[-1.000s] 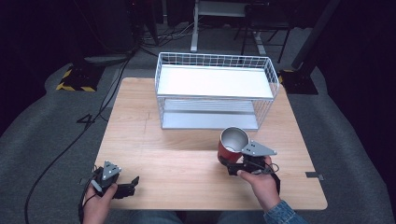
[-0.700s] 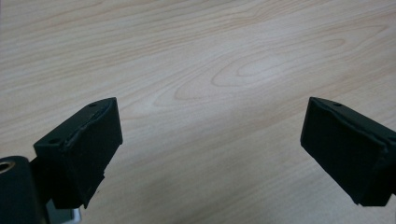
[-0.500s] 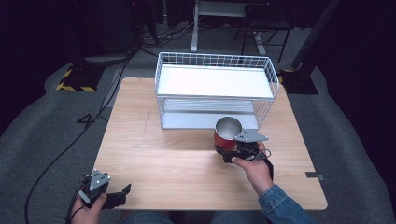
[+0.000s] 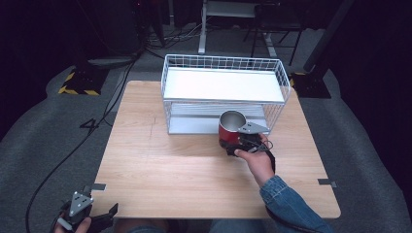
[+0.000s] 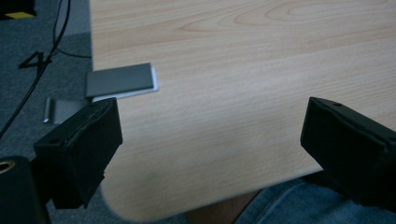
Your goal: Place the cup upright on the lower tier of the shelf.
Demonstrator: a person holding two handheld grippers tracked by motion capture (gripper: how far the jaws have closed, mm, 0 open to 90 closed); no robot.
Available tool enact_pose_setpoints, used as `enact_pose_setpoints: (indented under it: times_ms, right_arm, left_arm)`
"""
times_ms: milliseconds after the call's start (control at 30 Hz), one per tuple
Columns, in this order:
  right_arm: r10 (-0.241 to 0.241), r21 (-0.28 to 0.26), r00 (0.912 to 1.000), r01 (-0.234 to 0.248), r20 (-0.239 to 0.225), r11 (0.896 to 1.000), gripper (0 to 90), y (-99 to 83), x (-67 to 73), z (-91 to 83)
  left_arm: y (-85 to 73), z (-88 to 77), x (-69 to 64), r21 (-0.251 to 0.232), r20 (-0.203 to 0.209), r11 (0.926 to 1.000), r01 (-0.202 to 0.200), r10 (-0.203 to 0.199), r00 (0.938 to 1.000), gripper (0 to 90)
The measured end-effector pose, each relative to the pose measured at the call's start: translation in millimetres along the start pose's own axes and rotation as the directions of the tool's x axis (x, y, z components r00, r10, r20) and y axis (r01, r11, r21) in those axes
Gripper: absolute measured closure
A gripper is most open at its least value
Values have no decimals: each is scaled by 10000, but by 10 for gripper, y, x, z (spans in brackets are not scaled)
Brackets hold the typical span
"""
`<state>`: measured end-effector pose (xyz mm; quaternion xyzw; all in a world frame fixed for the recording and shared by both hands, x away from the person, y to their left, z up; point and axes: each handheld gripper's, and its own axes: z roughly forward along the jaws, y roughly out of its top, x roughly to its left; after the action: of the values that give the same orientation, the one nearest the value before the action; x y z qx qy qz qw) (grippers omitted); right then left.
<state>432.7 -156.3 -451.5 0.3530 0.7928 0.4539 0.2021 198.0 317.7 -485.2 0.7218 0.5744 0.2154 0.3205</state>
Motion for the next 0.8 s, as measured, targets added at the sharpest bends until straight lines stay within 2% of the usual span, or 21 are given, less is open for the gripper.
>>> enact_pose_setpoints:
  times_ms: [167,433,700,800]
  right_arm:
    - [78,105,10000,-78,3,9999,169,32,-32,103]
    - [227,-87,9996,-225,163,9997,169,118,-120,293]
    - [263,-49,9983,-261,524,9996,169,199,-177,532]
    - [328,-193,9971,-316,688,9993,169,228,-212,650]
  left_arm:
    - [-110,-101,58,34,-232,9997,231,-231,9995,62]
    - [-263,-218,109,118,-540,9984,548,-541,9971,62]
    - [-410,-328,171,199,-833,9951,972,-953,9920,63]
    - [-463,-358,196,220,-924,9938,1089,-1064,9900,63]
